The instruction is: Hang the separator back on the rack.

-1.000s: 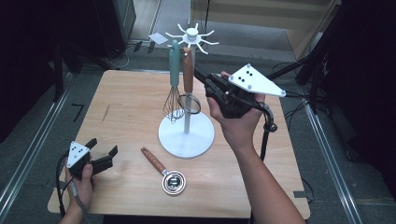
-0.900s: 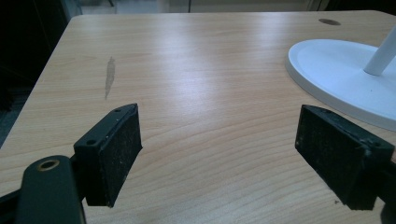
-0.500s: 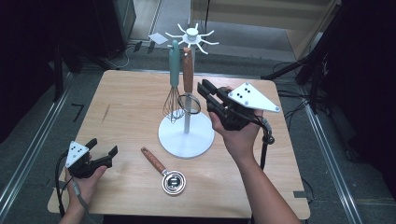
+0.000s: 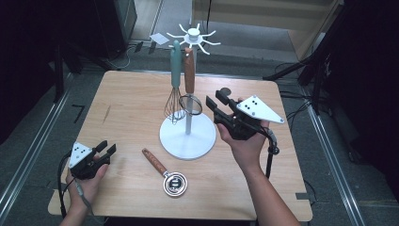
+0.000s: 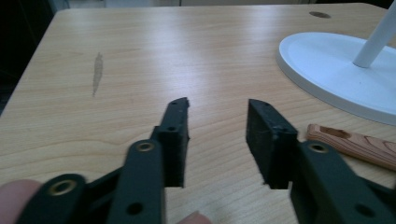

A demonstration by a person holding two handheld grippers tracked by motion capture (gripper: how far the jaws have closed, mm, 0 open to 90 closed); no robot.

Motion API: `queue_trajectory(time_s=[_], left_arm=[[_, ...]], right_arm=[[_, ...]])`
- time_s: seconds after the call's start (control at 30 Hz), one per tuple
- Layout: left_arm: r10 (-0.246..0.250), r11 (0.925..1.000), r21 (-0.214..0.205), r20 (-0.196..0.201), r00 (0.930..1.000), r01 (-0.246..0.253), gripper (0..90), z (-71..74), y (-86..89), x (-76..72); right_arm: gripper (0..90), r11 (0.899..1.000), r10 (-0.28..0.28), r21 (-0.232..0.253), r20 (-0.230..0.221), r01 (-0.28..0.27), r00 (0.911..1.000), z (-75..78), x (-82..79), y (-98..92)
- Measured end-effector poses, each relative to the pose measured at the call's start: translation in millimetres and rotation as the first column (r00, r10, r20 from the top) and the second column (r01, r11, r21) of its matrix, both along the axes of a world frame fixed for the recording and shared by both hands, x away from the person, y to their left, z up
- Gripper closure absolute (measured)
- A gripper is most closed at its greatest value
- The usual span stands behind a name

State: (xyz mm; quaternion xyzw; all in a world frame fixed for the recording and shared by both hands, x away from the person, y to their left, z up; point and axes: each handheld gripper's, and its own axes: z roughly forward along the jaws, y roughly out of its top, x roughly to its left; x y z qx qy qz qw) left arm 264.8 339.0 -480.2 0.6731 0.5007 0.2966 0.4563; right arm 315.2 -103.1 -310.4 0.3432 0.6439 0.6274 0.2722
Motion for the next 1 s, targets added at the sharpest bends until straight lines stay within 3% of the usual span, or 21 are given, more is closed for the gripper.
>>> queue_trajectory(time_s=[0.23,0.47,0.53,0.6,0.87,1.0], left_arm=[[-0.067,0.9977,-0.018,-0.054,0.9963,0.066,88.9,0.4,-1.1,2.0],[-0.124,0.9922,-0.016,-0.119,0.9851,0.123,90.0,0.1,-8.5,3.7],[-0.142,0.9895,-0.047,-0.146,0.979,0.137,90.0,0.2,-11.2,2.9],[-0.156,0.9874,-0.053,-0.157,0.9752,0.149,90.0,0.6,-17.5,0.8],[-0.265,0.964,-0.036,-0.196,0.9439,0.263,90.0,-1.5,-50.6,-6.9],[-0.293,0.9559,-0.048,-0.216,0.9314,0.29,90.0,-3.2,-62.2,-8.0]], right_arm=[[60.2,1.0,-0.022,-0.001,-0.031,0.022,0.9993,-19.1,-3.1,-12.3],[57.8,0.999,-0.047,0.0,-0.068,0.047,0.9966,-36.8,-6.7,-25.5],[57.6,0.998,-0.055,-0.001,-0.077,0.055,0.9955,-41.4,-7.6,-29.0],[57.4,0.998,-0.061,-0.002,-0.084,0.061,0.9946,-46.5,-8.9,-32.5],[55.6,0.997,-0.081,-0.012,-0.109,0.08,0.9908,-61.3,-11.0,-41.3],[54.0,0.996,-0.091,-0.017,-0.117,0.09,0.989,-67.1,-12.4,-44.8]])
